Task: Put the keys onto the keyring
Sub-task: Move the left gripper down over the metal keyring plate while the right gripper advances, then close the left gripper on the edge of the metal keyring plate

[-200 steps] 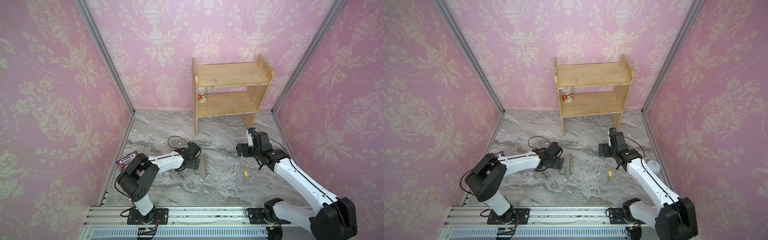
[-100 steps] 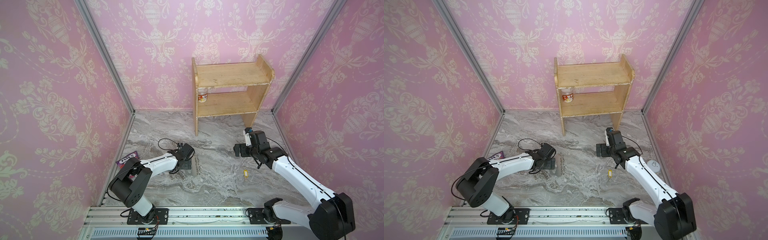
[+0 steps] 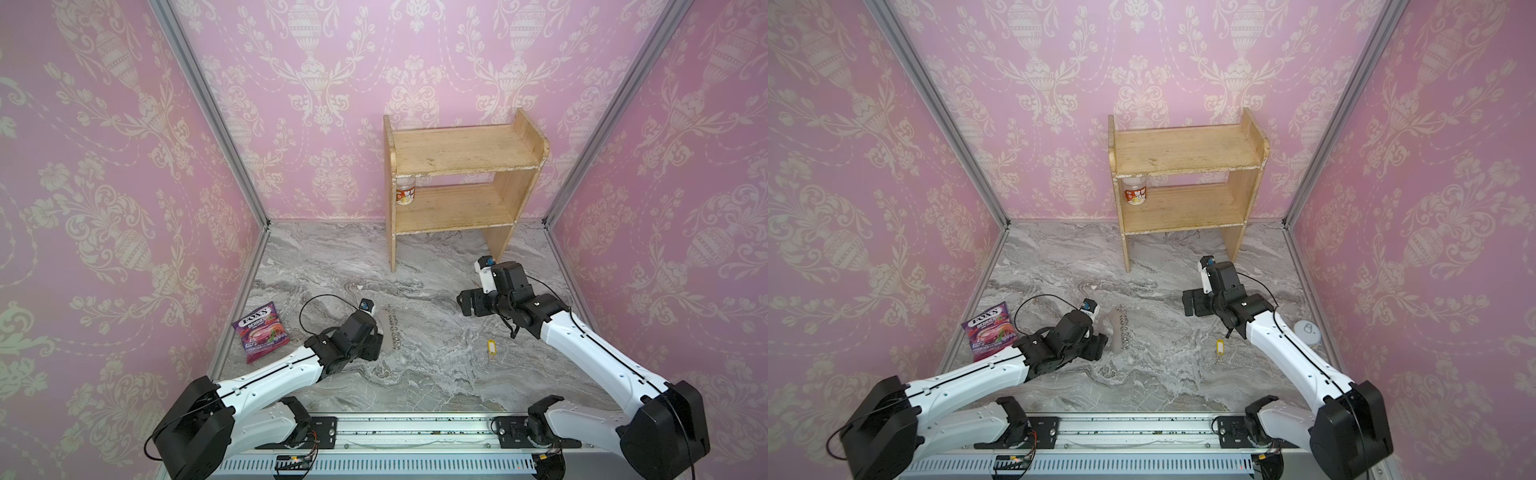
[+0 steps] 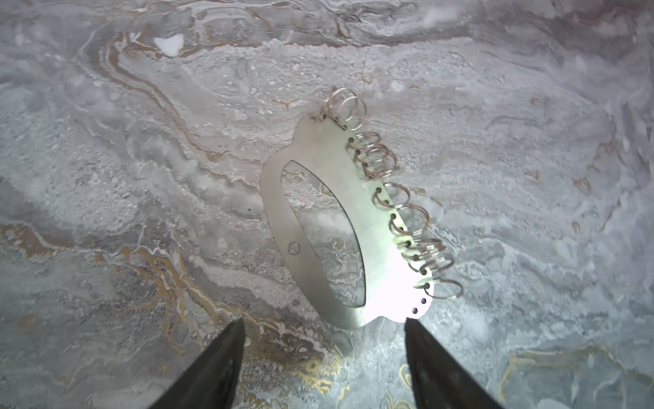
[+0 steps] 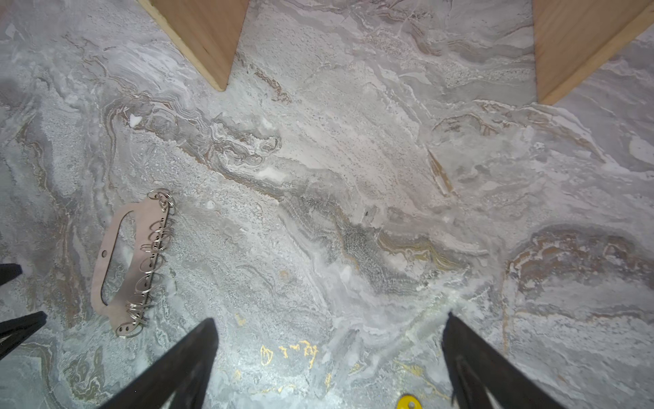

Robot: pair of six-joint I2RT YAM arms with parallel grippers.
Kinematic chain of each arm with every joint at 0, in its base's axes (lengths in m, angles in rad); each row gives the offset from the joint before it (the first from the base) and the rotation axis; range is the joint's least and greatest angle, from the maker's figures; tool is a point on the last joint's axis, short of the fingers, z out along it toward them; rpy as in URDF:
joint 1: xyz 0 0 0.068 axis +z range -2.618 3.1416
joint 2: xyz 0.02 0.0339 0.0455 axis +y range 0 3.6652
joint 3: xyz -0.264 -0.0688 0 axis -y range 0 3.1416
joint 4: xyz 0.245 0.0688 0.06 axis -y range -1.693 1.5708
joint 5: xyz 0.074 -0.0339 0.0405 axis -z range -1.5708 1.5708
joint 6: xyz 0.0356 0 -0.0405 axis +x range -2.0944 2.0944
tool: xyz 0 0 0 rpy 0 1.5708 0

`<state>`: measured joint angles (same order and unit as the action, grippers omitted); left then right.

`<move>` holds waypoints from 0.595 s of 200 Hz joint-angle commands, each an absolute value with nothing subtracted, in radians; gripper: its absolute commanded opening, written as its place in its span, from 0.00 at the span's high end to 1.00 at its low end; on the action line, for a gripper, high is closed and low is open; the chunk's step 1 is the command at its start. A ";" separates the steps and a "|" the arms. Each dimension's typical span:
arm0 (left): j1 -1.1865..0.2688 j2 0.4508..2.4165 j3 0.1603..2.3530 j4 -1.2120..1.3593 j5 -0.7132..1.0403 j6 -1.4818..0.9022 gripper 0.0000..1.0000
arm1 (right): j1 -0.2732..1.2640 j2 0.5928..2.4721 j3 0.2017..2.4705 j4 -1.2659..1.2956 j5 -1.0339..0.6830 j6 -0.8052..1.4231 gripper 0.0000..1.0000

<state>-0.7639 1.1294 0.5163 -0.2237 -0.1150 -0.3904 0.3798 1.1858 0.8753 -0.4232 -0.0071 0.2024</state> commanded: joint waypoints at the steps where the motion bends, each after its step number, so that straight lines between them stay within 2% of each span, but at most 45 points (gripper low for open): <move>1: -0.800 1.155 0.493 -0.117 -0.015 -0.314 0.45 | 0.392 1.159 0.855 -0.388 -0.043 0.170 0.00; 12: -0.831 1.186 0.492 -0.080 -0.012 -0.289 0.40 | 0.395 1.151 0.849 -0.380 -0.049 0.162 0.00; 20: -0.860 1.210 0.490 -0.054 -0.026 -0.266 0.39 | 0.397 1.147 0.846 -0.378 -0.050 0.156 0.00; 47: -0.927 1.276 0.474 0.035 -0.097 -0.213 0.49 | 0.402 1.121 0.838 -0.378 -0.049 0.127 0.00; 119: -0.945 1.341 0.471 0.080 -0.169 -0.145 0.51 | 0.405 1.043 0.809 -0.356 -0.068 0.109 0.00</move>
<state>-0.9344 1.3312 0.4786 0.0536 -0.1272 -0.2012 0.3954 1.0695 0.8303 -0.3775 -0.0498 0.1303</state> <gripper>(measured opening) 0.490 0.998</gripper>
